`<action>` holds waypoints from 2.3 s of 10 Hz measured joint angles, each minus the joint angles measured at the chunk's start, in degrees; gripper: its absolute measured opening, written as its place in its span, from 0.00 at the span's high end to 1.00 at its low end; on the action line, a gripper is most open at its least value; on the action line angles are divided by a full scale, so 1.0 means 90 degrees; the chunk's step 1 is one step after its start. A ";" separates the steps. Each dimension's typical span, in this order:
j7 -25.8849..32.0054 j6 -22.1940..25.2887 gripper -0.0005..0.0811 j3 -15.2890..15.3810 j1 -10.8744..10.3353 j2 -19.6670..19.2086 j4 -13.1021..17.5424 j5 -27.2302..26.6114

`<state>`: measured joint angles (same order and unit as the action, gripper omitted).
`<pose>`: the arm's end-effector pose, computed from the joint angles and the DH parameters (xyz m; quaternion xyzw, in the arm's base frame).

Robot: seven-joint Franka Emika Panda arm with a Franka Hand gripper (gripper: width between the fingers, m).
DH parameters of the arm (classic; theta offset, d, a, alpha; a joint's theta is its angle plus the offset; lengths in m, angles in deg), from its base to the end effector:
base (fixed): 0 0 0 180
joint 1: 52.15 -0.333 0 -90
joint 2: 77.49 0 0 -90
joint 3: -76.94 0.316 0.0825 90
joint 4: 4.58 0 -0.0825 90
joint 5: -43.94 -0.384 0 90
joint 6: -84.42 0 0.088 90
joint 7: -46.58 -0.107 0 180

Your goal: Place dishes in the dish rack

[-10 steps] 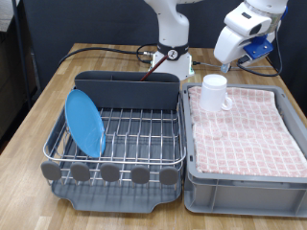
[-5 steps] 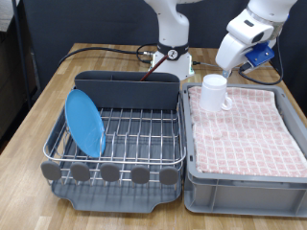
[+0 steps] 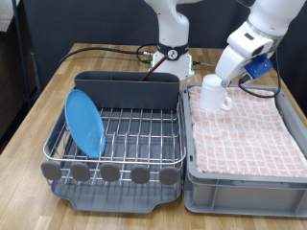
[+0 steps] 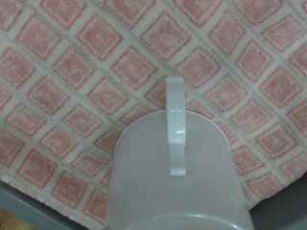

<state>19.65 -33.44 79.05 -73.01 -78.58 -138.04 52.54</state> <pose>0.4395 0.1776 0.3094 0.9876 0.0102 -0.1058 0.1156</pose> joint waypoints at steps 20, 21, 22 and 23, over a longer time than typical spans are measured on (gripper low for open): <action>-0.0007 -0.0914 0.55 -0.0105 0.0049 -0.0892 -0.0220 0.0008; -0.0007 -0.0914 0.80 -0.0116 0.0049 -0.0892 -0.0220 0.0008; -0.0007 -0.0914 0.80 -0.0126 0.0049 -0.0892 -0.0220 0.0008; -0.0007 -0.0913 0.91 -0.0133 0.0049 -0.0892 -0.0215 0.0008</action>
<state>19.59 -41.66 77.85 -72.57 -86.60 -139.98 52.61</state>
